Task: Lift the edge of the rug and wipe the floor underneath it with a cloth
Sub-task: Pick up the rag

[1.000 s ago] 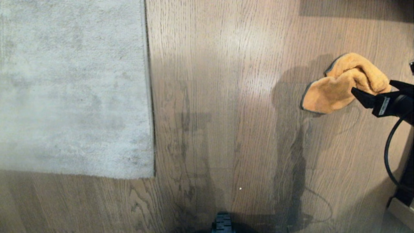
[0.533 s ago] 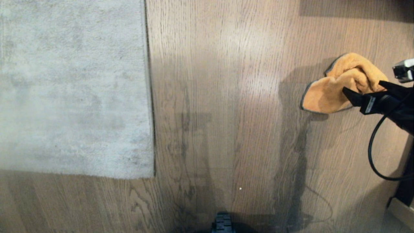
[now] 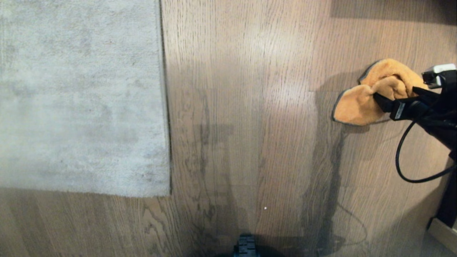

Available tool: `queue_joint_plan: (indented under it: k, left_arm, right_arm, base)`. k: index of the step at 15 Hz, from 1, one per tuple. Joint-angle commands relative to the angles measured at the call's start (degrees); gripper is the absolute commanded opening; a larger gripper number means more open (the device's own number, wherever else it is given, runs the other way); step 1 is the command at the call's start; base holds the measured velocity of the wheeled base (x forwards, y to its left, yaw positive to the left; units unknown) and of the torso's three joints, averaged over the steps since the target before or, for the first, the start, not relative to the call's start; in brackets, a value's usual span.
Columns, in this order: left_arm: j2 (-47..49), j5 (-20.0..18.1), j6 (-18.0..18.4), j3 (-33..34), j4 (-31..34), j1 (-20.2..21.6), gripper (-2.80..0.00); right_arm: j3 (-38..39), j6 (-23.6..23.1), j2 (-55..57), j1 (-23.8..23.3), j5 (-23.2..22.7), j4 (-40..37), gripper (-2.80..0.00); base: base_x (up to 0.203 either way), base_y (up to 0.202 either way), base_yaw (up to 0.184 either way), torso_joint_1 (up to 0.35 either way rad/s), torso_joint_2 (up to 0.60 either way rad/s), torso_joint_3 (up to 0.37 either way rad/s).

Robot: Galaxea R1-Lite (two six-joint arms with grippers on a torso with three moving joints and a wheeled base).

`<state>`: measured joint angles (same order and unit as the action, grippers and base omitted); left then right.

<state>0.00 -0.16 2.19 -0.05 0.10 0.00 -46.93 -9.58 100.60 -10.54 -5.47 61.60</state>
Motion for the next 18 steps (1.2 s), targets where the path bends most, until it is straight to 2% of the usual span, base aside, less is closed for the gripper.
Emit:
queue_joint_plan:
  k: [1, 6, 13, 14, 18]
  left_arm:
    - [0.0, 0.0, 0.0, 0.0, 0.0, 0.0, -2.8]
    - [0.0, 0.0, 0.0, 0.0, 0.0, 0.0, -2.8]
    - [0.0, 0.0, 0.0, 0.0, 0.0, 0.0, -2.8]
    - [0.0, 0.0, 0.0, 0.0, 0.0, 0.0, -2.8]
    - [0.0, 0.0, 0.0, 0.0, 0.0, 0.0, -2.8]
  right_arm:
    - [-1.4, 0.5, 2.2, -0.2, -0.1, 0.7, 0.0]
    - [-4.4, 1.2, 5.1, -0.2, -0.1, 1.8, 0.0]
    - [-4.3, 1.1, 6.3, -0.2, -0.2, 3.4, 0.0]
    - [-4.4, 1.1, 6.3, -0.1, -0.2, 3.4, -2.8]
    - [-4.2, 1.1, 6.3, 0.0, -0.2, 3.4, -2.8]
  base:
    - [0.0, 0.0, 0.0, 0.0, 0.0, 0.0]
    - [0.0, 0.0, 0.0, 0.0, 0.0, 0.0]
    - [0.0, 0.0, 0.0, 0.0, 0.0, 0.0]
    - [0.0, 0.0, 0.0, 0.0, 0.0, 0.0]
    - [0.0, 0.0, 0.0, 0.0, 0.0, 0.0]
